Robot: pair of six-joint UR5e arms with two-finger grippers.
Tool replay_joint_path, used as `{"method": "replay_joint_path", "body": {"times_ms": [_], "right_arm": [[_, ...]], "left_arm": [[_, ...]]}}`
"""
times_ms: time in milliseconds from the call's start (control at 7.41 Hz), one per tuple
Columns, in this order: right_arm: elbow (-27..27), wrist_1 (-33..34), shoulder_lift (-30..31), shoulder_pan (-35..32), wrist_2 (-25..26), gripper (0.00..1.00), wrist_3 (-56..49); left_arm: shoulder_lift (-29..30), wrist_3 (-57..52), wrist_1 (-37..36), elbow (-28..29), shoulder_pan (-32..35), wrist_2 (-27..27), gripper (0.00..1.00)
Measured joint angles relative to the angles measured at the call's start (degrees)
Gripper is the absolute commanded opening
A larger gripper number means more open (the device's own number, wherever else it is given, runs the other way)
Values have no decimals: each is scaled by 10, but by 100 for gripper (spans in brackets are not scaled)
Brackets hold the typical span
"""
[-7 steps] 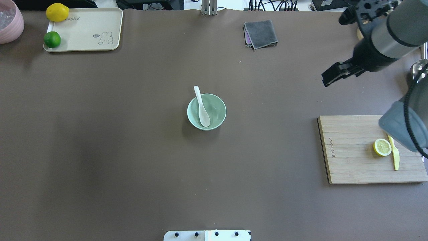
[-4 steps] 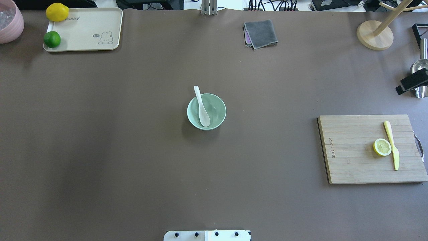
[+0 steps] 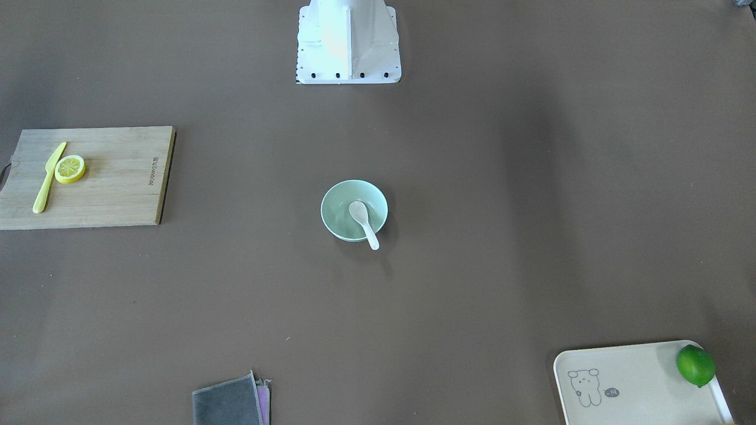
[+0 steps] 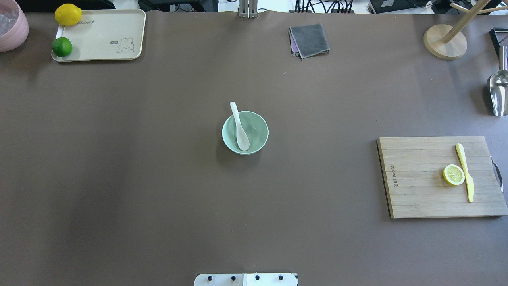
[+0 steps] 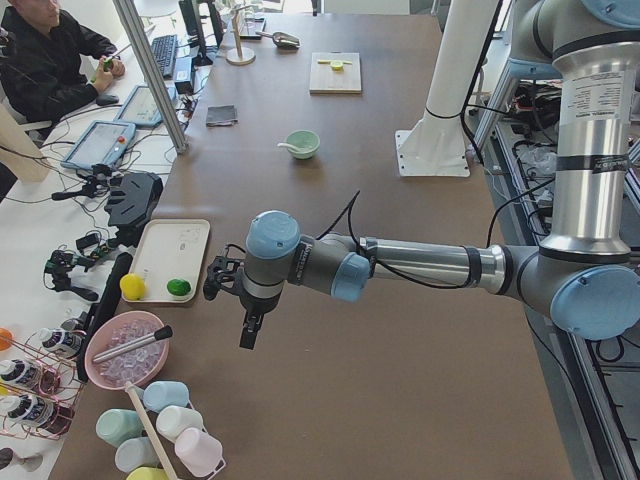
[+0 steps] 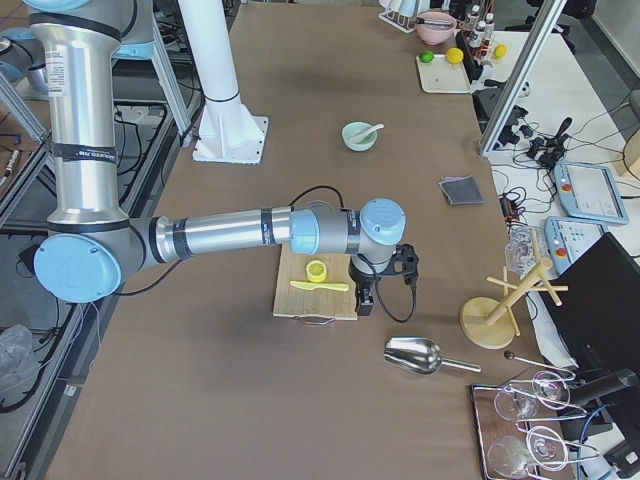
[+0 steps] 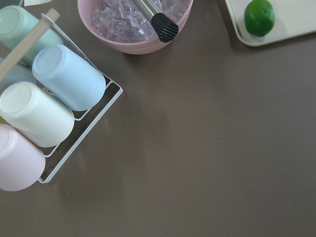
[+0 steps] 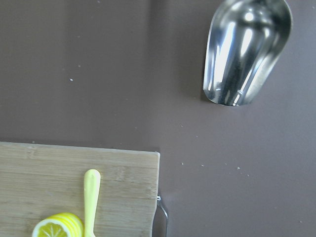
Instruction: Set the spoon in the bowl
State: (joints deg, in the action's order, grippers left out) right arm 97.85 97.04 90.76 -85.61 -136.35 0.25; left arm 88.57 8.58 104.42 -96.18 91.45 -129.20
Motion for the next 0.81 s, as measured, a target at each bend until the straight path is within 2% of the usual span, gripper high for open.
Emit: {"method": "replay_joint_path", "body": {"times_ms": [270,810], "right_arm": [[-14,0,17,-20,23,100,-3],[-12,-1,26,-35,29,100,-3]], "left_arm": [[2,25,-1,-6,0,-1,98],[0,30,-1,-6,0,-1,98]]}}
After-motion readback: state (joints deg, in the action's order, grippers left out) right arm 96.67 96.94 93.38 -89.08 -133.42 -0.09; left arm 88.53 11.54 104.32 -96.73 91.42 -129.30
